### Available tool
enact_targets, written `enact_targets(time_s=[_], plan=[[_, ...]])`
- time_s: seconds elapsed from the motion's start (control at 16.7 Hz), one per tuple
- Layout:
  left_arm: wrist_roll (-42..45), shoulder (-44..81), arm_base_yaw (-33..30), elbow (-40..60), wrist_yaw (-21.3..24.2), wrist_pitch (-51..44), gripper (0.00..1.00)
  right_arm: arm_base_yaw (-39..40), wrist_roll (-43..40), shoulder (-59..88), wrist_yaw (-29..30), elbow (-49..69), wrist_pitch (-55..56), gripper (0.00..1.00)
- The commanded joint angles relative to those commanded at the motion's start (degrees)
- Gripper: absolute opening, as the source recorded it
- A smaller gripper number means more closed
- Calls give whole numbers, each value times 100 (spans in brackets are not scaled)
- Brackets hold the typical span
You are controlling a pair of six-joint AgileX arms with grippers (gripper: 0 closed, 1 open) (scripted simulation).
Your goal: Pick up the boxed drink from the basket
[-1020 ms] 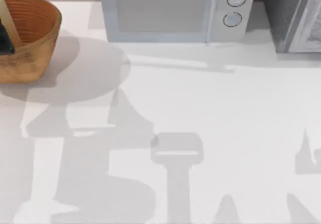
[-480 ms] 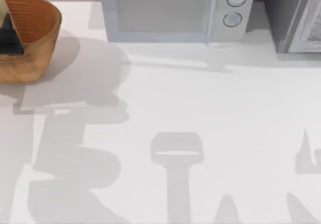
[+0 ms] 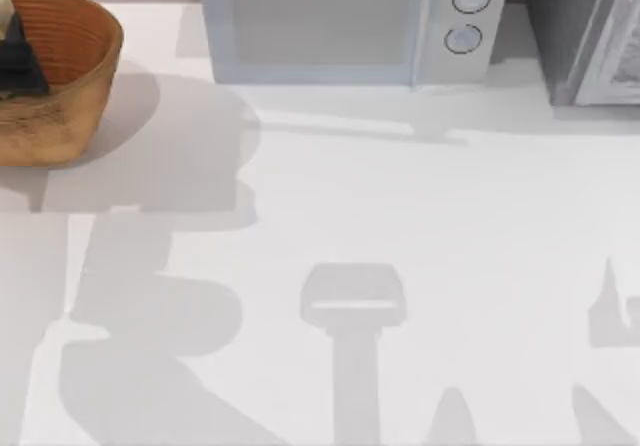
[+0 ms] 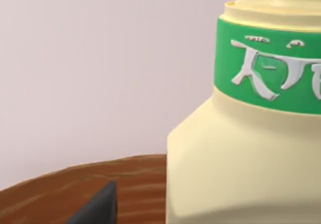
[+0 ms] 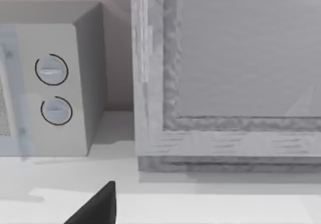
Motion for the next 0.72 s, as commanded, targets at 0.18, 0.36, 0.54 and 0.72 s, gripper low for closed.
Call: enact_targets(time_s=[0.18, 0.36, 0.54, 0.72], plan=[[-2, 278, -50, 470, -46, -186, 100, 0, 0, 0, 0, 0, 0, 100], [-3, 481, -87, 811, -80, -322, 100, 0, 0, 0, 0, 0, 0, 100], [-4, 511, -92, 860, -84, -342, 100, 0, 0, 0, 0, 0, 0, 100], [-4, 511, -92, 860, -84, -342, 92, 0, 0, 0, 0, 0, 0, 100]])
